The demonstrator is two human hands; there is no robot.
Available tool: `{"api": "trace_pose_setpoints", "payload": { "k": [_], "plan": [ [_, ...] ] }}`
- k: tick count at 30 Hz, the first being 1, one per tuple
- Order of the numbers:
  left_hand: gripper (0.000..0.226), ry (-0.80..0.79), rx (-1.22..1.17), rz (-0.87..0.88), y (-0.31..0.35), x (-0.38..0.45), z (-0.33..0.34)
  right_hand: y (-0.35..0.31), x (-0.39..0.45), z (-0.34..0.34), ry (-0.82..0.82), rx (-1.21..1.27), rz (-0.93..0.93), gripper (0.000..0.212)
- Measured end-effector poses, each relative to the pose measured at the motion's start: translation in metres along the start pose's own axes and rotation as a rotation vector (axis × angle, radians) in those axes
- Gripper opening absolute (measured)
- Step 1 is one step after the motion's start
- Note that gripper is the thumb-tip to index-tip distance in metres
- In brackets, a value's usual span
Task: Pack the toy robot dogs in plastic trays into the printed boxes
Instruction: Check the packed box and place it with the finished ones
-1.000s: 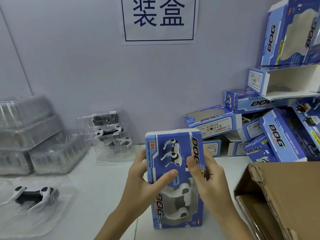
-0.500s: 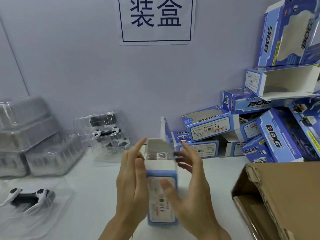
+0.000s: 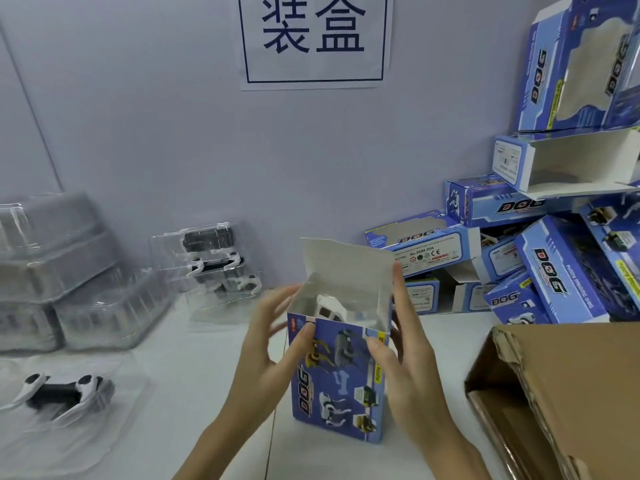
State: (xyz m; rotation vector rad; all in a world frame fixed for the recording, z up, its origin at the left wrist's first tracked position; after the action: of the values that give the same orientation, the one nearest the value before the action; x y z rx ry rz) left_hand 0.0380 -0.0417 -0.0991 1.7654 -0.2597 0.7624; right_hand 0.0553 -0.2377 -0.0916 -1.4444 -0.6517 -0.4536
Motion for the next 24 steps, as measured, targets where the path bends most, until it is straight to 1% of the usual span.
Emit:
{"api": "trace_pose_setpoints", "payload": {
  "k": [2, 3, 7, 9, 10, 12, 13, 14, 17, 18, 20, 21, 24],
  "plan": [
    [0.056, -0.091, -0.174, -0.111, -0.003, -0.004, 0.008, -0.002, -0.001, 0.000, 0.019, 0.077, -0.026, 0.067],
    [0.055, -0.099, -0.200, -0.135, -0.003, -0.005, 0.009, -0.003, -0.002, -0.002, 0.038, 0.086, -0.030, 0.061],
    [0.046, -0.064, -0.159, -0.085, 0.004, -0.008, 0.011, -0.002, -0.004, -0.009, 0.111, 0.101, 0.019, 0.037],
    [0.050, -0.049, -0.170, -0.085, 0.006, -0.009, 0.012, 0.003, -0.006, -0.012, 0.144, 0.120, 0.088, 0.022],
    [0.048, -0.051, -0.165, -0.066, 0.008, -0.009, 0.013, 0.004, -0.006, -0.012, 0.159, 0.115, 0.129, 0.021],
    [0.036, -0.048, -0.137, 0.007, 0.015, -0.009, 0.014, 0.003, -0.005, -0.013, 0.232, 0.040, 0.163, 0.051],
    [0.030, -0.037, -0.126, 0.033, 0.018, -0.008, 0.014, 0.001, -0.003, -0.015, 0.278, 0.005, 0.158, 0.059],
    [0.026, -0.028, -0.129, 0.042, 0.020, -0.007, 0.014, -0.002, -0.001, -0.016, 0.314, -0.007, 0.147, 0.059],
    [0.027, -0.030, -0.177, 0.043, 0.025, -0.005, 0.015, -0.005, 0.001, -0.018, 0.326, 0.019, 0.109, 0.044],
    [0.030, -0.035, -0.194, 0.041, 0.026, -0.005, 0.016, -0.004, 0.001, -0.018, 0.313, 0.029, 0.109, 0.043],
    [0.034, -0.033, -0.237, 0.018, 0.027, -0.006, 0.016, -0.006, -0.001, -0.016, 0.303, 0.067, 0.084, 0.047],
    [0.035, -0.024, -0.270, 0.006, 0.027, -0.007, 0.016, -0.007, -0.002, -0.016, 0.303, 0.109, 0.059, 0.044],
    [0.043, -0.001, -0.329, -0.012, 0.030, -0.009, 0.014, -0.009, -0.006, -0.014, 0.271, 0.260, 0.026, 0.018]
  ]
}}
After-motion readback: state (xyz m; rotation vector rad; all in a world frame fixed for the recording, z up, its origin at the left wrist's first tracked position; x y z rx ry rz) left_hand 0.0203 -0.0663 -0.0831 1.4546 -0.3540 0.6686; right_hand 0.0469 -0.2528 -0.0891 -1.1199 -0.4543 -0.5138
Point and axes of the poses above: each hand's wrist, its own x-axis towards the middle knuckle, its own z-axis out of the palm, y = z × x, the point moved 7 cm from there along x, towards the middle knuckle, and after that the axes turned 5 degrees about y, right-handed, at the moved point
